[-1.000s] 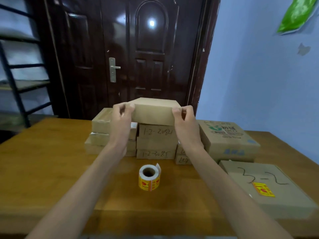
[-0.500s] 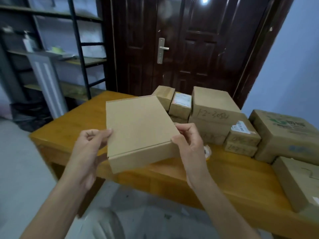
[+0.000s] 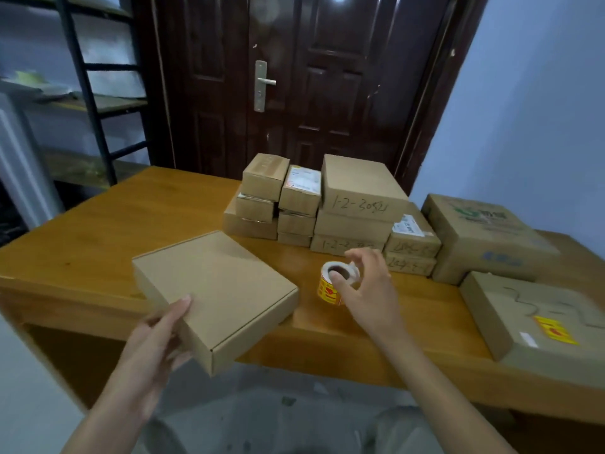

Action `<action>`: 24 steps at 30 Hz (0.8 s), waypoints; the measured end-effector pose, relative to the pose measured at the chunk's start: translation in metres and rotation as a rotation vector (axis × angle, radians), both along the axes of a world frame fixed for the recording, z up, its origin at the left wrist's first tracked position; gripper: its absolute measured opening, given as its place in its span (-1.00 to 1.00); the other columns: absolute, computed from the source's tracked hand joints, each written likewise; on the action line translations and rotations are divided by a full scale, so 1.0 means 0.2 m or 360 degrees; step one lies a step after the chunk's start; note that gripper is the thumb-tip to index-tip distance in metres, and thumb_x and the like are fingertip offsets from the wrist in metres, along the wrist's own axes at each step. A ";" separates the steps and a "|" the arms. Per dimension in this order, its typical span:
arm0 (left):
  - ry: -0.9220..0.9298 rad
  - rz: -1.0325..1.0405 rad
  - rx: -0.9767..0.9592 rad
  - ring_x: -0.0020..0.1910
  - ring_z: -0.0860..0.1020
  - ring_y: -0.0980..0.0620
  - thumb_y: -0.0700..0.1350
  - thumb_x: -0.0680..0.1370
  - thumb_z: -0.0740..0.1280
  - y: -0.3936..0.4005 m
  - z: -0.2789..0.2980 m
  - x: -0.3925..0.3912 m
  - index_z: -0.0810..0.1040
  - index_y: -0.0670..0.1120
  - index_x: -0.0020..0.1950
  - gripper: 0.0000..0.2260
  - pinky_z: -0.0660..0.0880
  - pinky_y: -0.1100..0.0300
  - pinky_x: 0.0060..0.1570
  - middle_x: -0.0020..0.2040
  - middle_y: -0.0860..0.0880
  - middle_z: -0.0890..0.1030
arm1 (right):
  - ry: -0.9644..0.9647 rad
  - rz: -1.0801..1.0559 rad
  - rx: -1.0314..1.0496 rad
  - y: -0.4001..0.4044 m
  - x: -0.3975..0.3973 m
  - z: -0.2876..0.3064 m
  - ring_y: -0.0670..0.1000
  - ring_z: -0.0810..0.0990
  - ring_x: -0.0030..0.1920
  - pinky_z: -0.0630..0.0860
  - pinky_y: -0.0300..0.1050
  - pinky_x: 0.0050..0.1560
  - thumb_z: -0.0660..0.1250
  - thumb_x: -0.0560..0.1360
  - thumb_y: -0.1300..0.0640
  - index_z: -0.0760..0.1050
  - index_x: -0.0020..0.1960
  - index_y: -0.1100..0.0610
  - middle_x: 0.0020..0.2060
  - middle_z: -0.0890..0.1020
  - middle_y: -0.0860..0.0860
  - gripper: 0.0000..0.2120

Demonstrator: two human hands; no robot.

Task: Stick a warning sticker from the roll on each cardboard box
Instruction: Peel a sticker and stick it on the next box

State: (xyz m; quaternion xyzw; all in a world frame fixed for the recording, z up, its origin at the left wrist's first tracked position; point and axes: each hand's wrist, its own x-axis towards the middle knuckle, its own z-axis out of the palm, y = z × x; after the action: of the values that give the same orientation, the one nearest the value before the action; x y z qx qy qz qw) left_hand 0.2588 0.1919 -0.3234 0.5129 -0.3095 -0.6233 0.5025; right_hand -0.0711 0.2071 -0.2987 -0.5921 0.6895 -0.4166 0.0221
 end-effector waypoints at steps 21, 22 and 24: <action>-0.1159 -0.0766 -0.0327 -0.23 0.70 0.06 0.46 0.42 0.26 0.03 -0.01 -0.42 0.63 -0.03 0.01 -0.42 0.57 0.03 -0.14 -0.21 0.04 0.74 | 0.0195 0.0293 0.0635 -0.02 -0.44 0.13 -0.04 0.55 0.22 0.60 0.00 0.23 0.54 0.54 -0.03 0.61 -0.04 0.04 0.34 0.52 -0.10 -0.83; -0.1294 -0.0781 -0.0391 -0.24 0.70 0.10 0.47 0.47 0.25 0.02 -0.01 -0.44 0.63 0.01 -0.03 -0.47 0.60 0.02 -0.10 -0.23 0.09 0.74 | 0.0158 0.0302 0.0614 -0.01 -0.45 0.14 -0.05 0.56 0.22 0.60 -0.01 0.22 0.54 0.54 -0.01 0.61 -0.06 0.04 0.33 0.53 -0.10 -0.83; -0.1641 -0.0740 -0.0539 -0.26 0.67 0.14 0.43 0.56 0.23 -0.01 0.00 -0.47 0.61 0.09 -0.11 -0.56 0.64 0.03 -0.10 -0.29 0.15 0.71 | 0.0114 0.0322 0.0559 0.01 -0.46 0.18 -0.05 0.59 0.21 0.60 -0.02 0.19 0.55 0.53 0.01 0.59 -0.10 0.04 0.30 0.56 -0.10 -0.83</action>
State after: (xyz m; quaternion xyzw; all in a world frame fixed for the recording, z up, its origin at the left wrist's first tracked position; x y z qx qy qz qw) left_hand 0.1654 0.1896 -0.3228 0.5809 -0.7135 -0.3292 0.2123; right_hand -0.1629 0.2089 -0.2635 -0.6599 0.6888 -0.2644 0.1422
